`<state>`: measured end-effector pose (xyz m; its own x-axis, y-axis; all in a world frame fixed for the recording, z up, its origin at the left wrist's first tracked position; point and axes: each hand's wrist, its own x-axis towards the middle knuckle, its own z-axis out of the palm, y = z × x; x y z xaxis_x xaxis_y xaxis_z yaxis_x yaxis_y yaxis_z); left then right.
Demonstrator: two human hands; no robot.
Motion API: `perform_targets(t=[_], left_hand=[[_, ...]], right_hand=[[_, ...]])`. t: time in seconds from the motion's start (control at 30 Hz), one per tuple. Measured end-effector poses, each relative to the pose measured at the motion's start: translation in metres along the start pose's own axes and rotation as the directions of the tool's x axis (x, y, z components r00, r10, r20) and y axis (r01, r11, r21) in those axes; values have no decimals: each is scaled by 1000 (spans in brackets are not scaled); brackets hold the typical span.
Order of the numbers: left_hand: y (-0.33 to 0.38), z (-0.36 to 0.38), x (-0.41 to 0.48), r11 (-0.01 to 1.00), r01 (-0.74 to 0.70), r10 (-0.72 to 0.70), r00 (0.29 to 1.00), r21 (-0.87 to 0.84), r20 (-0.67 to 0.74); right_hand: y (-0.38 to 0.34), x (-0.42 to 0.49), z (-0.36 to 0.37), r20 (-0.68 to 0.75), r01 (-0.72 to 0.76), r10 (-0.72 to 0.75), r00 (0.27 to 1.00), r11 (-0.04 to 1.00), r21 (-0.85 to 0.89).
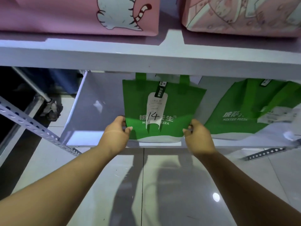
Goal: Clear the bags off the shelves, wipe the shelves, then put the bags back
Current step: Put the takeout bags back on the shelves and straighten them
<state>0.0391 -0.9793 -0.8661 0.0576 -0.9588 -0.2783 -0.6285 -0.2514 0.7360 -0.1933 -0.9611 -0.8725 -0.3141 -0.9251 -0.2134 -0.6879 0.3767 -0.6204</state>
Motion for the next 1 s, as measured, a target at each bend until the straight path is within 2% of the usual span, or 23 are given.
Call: perform_targets(t=[0.17, 0.33, 0.47, 0.73, 1.0], left_hand=[[-2, -9, -24, 998, -21, 22, 999, 53, -31], [-6, -19, -71, 992, 108, -106, 994, -63, 39], [-1, -36, -126, 977, 174, -167, 984, -123, 67], [30, -81, -246, 950, 283, -270, 957, -130, 111], [94, -146, -363, 955, 229, -226, 973, -190, 40]], right_hand=[[1, -20, -15, 22, -67, 69, 997, 994, -83], [-4, -70, -38, 76, -33, 38, 996, 998, -59], [-9, -117, -64, 170, 27, -7, 985, 993, -117], [-30, -221, -133, 274, -24, 42, 961, 997, -71], [-79, -304, -232, 277, 108, -86, 957, 992, -63]])
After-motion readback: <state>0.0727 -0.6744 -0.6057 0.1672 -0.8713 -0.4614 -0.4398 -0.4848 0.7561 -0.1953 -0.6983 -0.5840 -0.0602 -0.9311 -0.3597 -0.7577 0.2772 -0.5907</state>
